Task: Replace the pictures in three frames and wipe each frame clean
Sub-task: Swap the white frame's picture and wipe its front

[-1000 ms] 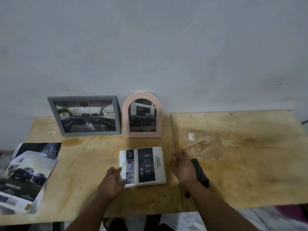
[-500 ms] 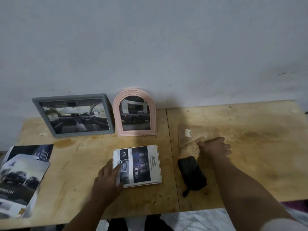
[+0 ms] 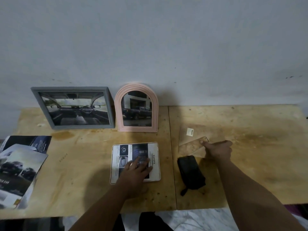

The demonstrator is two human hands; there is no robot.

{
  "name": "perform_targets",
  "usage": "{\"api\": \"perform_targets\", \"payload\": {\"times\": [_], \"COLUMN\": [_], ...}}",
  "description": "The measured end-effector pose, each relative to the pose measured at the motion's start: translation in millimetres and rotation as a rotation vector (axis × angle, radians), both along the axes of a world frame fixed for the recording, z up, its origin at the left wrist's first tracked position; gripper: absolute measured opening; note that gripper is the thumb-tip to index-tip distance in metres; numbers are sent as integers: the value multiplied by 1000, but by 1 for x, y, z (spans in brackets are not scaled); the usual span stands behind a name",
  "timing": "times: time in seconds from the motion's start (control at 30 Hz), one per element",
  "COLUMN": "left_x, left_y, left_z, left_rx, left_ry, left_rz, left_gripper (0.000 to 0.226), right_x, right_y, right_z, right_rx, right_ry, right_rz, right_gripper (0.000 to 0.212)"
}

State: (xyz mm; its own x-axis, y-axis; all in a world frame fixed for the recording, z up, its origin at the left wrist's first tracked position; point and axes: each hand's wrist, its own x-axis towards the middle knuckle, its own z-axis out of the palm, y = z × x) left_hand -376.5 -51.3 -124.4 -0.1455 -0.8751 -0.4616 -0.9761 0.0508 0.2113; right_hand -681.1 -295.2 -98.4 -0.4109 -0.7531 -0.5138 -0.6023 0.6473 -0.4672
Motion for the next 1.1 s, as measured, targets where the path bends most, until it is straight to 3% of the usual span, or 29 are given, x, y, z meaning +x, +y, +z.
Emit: {"api": "perform_targets", "payload": {"times": [0.1,0.3,0.43,0.57,0.7,0.9,0.97,1.1], "left_x": [0,16,38,65,81,82,82,88], "left_y": [-2,12,36,55,56,54,55,58], "left_z": [6,10,15,7,1,7,9,10], "left_rx": [31,-75,-148,-122,-61,-35,-20,0], "left_ry": [10,83,145,365,404,462,494,523], "left_rz": [5,214,666,1035,1007,939,945,908], "left_gripper": [78,79,68,56,55,49,54,72], "right_x": [-11,-7,32,87,134,179,188,195], "right_y": [5,15,42,87,126,158,162,170], "right_z": [7,26,32,29,13,-2,-4,-3], "right_rx": [-131,-208,-214,-202,-155,-162,-148,-104], "right_ry": [-110,-265,-354,-460,-511,-389,-327,-193], "right_rz": [-18,-20,108,230,347,379,395,446], "right_gripper": [100,102,94,92,85,76,81,68]}}
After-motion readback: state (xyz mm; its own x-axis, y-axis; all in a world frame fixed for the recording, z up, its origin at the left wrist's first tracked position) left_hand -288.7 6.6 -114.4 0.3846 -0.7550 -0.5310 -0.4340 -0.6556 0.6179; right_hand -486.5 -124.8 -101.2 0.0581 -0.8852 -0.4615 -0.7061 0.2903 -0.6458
